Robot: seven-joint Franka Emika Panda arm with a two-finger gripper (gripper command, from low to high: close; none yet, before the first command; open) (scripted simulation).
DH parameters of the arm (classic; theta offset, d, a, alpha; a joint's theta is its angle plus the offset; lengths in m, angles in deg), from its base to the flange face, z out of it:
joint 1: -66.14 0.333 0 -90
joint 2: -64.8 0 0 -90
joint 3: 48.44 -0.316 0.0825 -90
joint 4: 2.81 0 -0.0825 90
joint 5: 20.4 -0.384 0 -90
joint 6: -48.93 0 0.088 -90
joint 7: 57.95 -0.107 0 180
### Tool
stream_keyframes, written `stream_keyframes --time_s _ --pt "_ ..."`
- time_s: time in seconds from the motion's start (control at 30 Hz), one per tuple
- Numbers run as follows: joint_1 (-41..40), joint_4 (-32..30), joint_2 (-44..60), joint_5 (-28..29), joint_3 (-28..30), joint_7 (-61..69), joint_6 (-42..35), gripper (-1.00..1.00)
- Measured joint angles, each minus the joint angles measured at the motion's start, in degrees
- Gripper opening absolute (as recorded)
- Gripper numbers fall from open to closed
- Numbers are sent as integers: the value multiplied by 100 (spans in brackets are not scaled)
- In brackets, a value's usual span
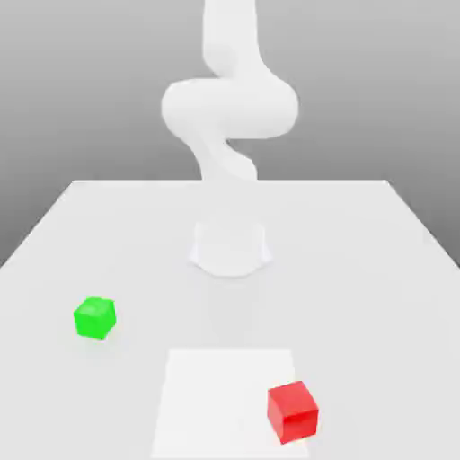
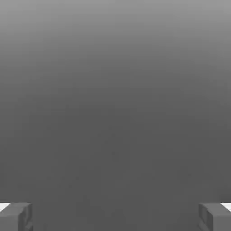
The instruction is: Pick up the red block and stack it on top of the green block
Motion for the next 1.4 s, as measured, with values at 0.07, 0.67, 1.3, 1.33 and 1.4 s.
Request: stream_keyframes --time_s 0.07,0.67,1.3,1.33,1.4 --pt "65 -111 443 -5 -16 79 186 0" --pt "546 -1052 4190 48 -276 675 1773 0" --pt "646 -1175 5557 226 -261 682 2577 -100" --pt "631 -1206 5358 193 -281 708 2409 -100" --pt "549 -1317 5002 155 -199 602 2169 -100"
